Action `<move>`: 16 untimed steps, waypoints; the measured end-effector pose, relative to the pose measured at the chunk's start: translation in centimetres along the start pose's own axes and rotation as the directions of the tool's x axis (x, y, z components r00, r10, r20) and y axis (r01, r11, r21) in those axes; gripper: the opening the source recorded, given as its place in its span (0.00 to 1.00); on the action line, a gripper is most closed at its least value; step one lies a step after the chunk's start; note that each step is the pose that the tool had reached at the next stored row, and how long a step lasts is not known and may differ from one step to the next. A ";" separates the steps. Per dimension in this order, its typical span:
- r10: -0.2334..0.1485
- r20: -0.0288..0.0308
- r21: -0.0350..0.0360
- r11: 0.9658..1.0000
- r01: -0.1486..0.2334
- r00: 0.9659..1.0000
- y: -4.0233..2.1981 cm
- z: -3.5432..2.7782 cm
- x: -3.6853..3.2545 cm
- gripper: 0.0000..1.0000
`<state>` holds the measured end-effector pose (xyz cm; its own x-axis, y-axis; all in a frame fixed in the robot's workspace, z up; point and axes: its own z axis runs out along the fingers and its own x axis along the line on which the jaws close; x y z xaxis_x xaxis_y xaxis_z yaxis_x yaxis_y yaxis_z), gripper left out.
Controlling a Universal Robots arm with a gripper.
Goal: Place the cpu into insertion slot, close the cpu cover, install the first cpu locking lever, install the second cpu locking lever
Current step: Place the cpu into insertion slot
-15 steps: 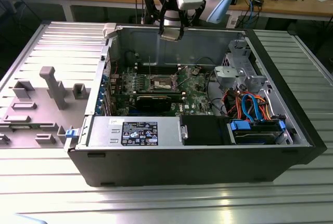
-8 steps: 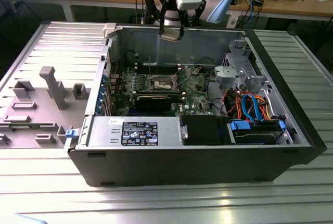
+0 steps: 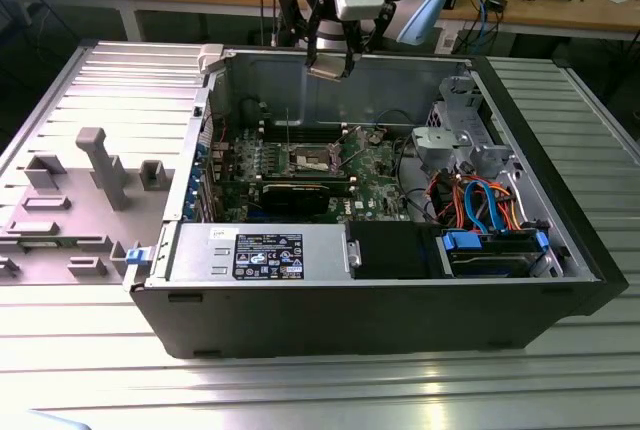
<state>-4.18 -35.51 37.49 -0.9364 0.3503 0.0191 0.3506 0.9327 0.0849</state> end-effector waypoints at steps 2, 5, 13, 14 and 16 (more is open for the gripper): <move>0.013 0.001 0.000 1.000 -0.013 1.000 0.00 0.03 0.00 0.54; 0.029 0.003 -0.001 1.000 -0.029 1.000 -0.01 0.07 0.00 0.54; 0.108 0.009 -0.002 0.994 -0.108 0.994 -0.03 0.23 0.00 0.54; 0.108 0.009 -0.002 0.994 -0.108 0.994 -0.02 0.23 0.00 0.54; 0.108 0.009 -0.002 0.994 -0.108 0.994 -0.03 0.23 0.00 0.54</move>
<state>-4.19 -35.51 37.26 -0.8928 0.4501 0.0193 0.4500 0.8891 0.0842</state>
